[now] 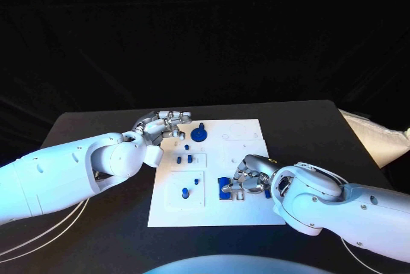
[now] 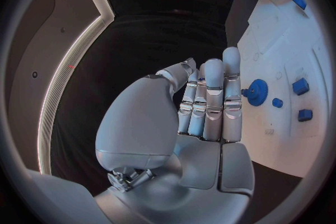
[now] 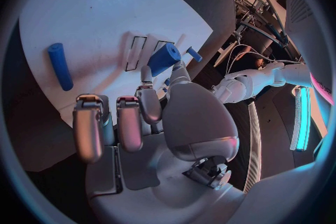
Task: Assemble the parts on the task board
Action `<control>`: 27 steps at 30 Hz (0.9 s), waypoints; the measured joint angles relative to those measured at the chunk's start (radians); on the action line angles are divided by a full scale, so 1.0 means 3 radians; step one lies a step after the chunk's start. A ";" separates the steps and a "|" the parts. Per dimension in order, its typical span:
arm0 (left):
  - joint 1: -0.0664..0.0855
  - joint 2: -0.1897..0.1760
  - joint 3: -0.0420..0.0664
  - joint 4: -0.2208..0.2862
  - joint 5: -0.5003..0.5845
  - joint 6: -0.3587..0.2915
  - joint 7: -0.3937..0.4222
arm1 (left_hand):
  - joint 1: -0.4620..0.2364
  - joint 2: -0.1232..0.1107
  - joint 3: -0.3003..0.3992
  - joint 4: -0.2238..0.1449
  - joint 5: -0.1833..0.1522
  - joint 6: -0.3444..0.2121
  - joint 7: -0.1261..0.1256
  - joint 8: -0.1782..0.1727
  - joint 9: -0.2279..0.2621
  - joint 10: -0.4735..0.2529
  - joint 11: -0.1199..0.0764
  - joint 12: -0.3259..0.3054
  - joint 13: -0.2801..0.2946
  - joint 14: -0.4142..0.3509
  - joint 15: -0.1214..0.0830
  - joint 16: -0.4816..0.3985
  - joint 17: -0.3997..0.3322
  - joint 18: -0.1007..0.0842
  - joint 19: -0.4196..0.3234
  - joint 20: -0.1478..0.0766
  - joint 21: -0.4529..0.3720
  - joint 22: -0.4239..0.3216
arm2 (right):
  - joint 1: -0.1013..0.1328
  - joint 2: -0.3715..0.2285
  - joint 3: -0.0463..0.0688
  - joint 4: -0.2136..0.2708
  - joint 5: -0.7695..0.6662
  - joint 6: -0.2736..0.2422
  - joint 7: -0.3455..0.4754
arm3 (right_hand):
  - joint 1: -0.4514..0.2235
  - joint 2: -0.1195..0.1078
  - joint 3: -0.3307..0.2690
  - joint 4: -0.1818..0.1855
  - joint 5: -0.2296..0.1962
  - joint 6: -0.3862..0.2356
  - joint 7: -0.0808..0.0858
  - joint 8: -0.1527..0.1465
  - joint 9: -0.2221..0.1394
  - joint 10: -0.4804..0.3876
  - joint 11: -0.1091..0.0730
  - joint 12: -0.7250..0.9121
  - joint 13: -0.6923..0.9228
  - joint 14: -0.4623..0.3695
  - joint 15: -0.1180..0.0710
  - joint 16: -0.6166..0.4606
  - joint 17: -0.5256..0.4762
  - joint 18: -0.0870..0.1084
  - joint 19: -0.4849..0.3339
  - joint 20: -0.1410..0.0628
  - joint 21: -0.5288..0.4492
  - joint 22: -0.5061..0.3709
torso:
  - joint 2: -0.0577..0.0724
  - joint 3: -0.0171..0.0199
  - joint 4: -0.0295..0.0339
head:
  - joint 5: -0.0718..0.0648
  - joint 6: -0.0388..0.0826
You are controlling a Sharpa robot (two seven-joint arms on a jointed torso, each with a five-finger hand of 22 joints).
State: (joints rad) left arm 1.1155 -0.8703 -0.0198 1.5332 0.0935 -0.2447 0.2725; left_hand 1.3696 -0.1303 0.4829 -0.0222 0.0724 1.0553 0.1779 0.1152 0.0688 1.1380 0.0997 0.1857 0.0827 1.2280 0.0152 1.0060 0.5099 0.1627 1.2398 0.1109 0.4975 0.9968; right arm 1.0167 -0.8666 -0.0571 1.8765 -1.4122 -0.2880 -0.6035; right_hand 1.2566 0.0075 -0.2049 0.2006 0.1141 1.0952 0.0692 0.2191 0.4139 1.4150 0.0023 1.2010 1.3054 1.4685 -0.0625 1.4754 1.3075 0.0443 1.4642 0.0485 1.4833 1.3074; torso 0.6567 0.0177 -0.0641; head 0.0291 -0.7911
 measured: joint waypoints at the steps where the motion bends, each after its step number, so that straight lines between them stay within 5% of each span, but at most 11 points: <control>1: 0.0000 0.0000 0.0000 0.0000 0.0000 0.0000 0.0000 | 0.0000 0.0000 0.0000 0.0000 0.0000 0.0000 0.0000 0.0000 0.0000 0.0000 0.0000 0.0000 0.0000 0.0000 0.0000 0.0000 0.0000 0.0000 0.0000 0.0000 0.0000 0.0000 | 0.0000 0.0003 0.0003 0.0006 -0.0022 0.0001 0.0002 | 0.0036 0.0002 0.0007 -0.0028 0.0000 0.0000 0.0000 0.0000 0.0008 -0.0001 0.0001 -0.0005 0.0001 0.0000 0.0000 0.0000 0.0000 0.0000 0.0000 0.0000 0.0000 0.0000 | 0.0000 0.0000 0.0000 | 0.0000 -0.0001; 10: 0.0000 -0.0005 0.0000 0.0001 -0.0002 0.0003 -0.0004 | 0.0000 0.0000 0.0000 0.0000 0.0000 0.0000 0.0000 0.0000 0.0000 0.0000 0.0000 0.0000 0.0000 0.0000 0.0000 0.0000 0.0000 0.0000 0.0000 0.0000 0.0000 0.0000 | -0.0001 0.0052 0.0012 0.0000 -0.0157 0.0015 0.0017 | 0.0249 -0.0012 0.0043 -0.0167 -0.0002 0.0018 -0.0016 0.0044 0.0082 -0.0004 0.0004 -0.0021 0.0008 -0.0013 -0.0011 0.0000 0.0000 0.0001 0.0012 -0.0012 0.0000 0.0000 | 0.0000 -0.0001 0.0002 | -0.0003 -0.0014; 27: 0.0000 -0.0024 0.0000 0.0007 -0.0003 0.0005 -0.0008 | 0.0000 0.0000 0.0000 0.0000 0.0000 0.0000 0.0000 0.0000 0.0001 0.0000 0.0000 0.0000 0.0000 0.0000 0.0000 0.0000 0.0000 0.0000 0.0000 0.0000 0.0000 0.0001 | -0.0018 0.0066 0.0022 -0.0019 -0.0280 0.0049 0.0045 | 0.0248 -0.0011 0.0050 -0.0195 0.0014 0.0052 -0.0038 0.0068 0.0106 -0.0005 0.0004 0.0019 0.0023 -0.0013 -0.0037 0.0000 0.0002 0.0002 0.0000 -0.0024 0.0000 0.0002 | 0.0000 -0.0001 0.0000 | 0.0005 -0.0037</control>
State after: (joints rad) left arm 1.1154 -0.8776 -0.0198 1.5352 0.0926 -0.2432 0.2701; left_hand 1.3696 -0.1303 0.4829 -0.0222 0.0724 1.0554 0.1779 0.1152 0.0690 1.1381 0.0998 0.1858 0.0827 1.2280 0.0152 1.0060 0.5100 0.1627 1.2398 0.1109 0.4975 0.9971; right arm 1.0114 -0.8467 -0.0505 1.8706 -1.4961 -0.2732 -0.5901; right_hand 1.3311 0.0040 -0.1899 0.1420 0.1183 1.1109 0.0577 0.2396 0.4456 1.4136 0.0036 1.2065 1.3123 1.4646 -0.0736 1.4754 1.3081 0.0448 1.4643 0.0412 1.4833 1.3080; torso 0.6566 0.0174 -0.0640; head 0.0307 -0.8022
